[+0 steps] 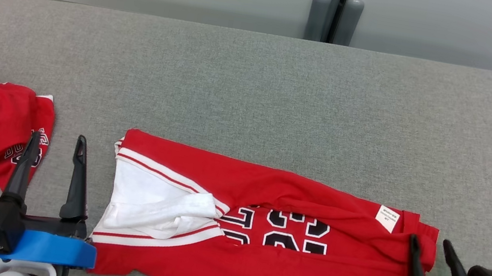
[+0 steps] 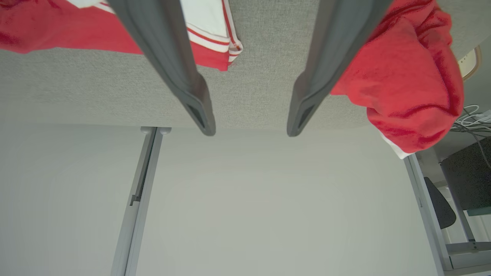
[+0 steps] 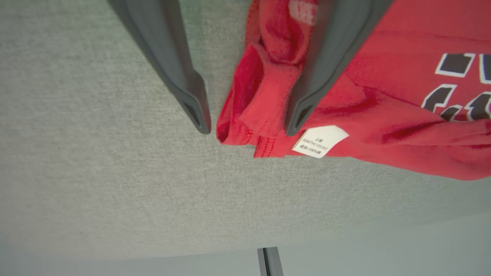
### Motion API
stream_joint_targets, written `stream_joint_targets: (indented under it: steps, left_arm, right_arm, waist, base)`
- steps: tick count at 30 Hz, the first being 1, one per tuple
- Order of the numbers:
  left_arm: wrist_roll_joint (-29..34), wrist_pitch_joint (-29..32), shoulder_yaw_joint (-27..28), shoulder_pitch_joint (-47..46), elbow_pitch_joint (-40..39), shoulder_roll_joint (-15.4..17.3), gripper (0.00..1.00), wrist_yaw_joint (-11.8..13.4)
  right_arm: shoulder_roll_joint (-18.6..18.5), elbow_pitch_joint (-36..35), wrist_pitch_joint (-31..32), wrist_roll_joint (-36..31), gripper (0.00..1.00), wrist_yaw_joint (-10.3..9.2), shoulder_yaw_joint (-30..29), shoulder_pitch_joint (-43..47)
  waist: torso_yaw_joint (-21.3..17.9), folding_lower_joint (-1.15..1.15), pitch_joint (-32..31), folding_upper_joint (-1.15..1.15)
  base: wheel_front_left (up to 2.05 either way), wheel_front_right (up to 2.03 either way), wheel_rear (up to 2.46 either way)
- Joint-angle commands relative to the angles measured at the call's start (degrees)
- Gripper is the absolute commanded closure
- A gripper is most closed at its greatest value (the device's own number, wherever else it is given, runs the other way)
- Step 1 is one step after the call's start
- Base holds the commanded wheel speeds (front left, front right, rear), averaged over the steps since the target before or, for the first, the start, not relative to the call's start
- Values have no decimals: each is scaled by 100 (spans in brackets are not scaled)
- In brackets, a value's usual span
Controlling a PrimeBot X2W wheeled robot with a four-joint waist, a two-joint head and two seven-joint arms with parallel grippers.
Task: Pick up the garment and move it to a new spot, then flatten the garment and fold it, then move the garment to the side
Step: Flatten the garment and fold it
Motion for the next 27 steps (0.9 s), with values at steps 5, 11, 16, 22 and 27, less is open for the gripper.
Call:
stream_joint_targets:
  steps: [5,11,16,22,27]
  left_arm:
    - [546,-25,381,85,178,-282,0,-186]
    - [790,-25,681,119,230,-501,0,-329]
    - [928,-25,920,106,298,-655,0,-485]
    - [1065,-25,1147,77,365,-771,0,-631]
    - [1166,-25,1276,150,347,-839,0,-696]
  right_arm:
    - [99,487,163,18,0,2,22,-108]
    - [200,712,133,97,3,8,290,26]
    - [248,708,-38,270,100,8,576,60]
    - [96,641,-232,398,100,1,453,-110]
    - [-400,617,-289,468,100,1,-83,-227]
  waist:
    - [31,0,21,0]
    - [25,0,17,0]
    - [9,0,21,0]
    - [-26,0,3,0]
    - [-88,0,-29,0]
  base:
    - [0,0,0]
    - [0,0,0]
    - [0,0,0]
    - [0,0,0]
    - [0,0,0]
